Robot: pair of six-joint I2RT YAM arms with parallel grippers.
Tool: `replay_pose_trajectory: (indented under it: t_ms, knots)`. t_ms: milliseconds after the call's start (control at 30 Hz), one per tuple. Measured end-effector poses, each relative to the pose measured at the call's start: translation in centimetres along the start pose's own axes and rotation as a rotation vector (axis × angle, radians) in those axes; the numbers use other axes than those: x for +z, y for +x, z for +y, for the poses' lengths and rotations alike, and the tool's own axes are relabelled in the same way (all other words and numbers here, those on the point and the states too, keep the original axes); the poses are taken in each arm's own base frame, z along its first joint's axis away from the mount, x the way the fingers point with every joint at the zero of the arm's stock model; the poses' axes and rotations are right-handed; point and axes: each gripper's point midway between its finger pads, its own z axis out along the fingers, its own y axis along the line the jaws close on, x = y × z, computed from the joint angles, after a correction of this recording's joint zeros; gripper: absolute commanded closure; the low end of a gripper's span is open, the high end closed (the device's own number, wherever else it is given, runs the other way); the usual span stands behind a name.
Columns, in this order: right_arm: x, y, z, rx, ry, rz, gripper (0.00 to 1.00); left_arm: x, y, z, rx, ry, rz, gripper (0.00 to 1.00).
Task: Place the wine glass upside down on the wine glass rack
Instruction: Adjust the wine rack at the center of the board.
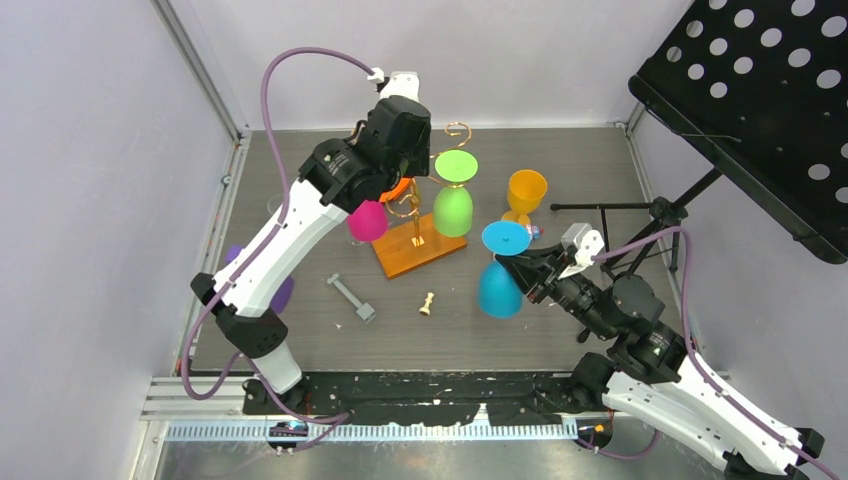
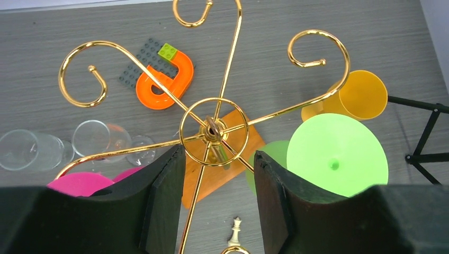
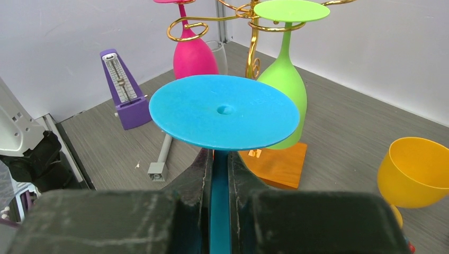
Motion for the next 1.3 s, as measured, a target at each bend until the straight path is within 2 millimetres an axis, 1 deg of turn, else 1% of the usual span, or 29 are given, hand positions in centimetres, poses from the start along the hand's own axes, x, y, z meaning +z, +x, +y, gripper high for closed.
replay_pose_trajectory:
  t_ms: [267,467,733,900,1167,1233,1300]
  knots:
    - [-0.4,0.1,-0.2,-0.001,0.009,0.007,0.95,0.3,-0.5,0.4,-0.026,-0.037,-0.023,0.60]
    - [-0.6,0.0,-0.3,0.000,0.012,0.000,0.94,1.2,-0.1,0.2,-0.015,-0.053,-0.011,0.60]
    - [-0.7,0.6,-0.4,-0.002,0.016,0.017,0.94,2.2,0.7,-0.1,0.000,-0.068,0.007,0.61]
    - [-0.7,0.8,-0.4,-0.002,0.018,0.023,0.94,2.4,0.6,0.0,0.001,-0.078,0.002,0.66]
    - [-1.0,0.8,-0.4,-0.002,0.020,0.025,0.94,2.8,0.7,0.1,0.008,-0.096,0.000,0.70]
    - [-1.0,0.9,-0.5,-0.002,0.020,0.026,0.94,2.9,0.7,0.1,0.009,-0.098,0.001,0.76]
    - [-1.1,0.9,-0.5,-0.002,0.021,0.029,0.94,3.1,0.8,0.1,0.011,-0.103,0.002,0.79]
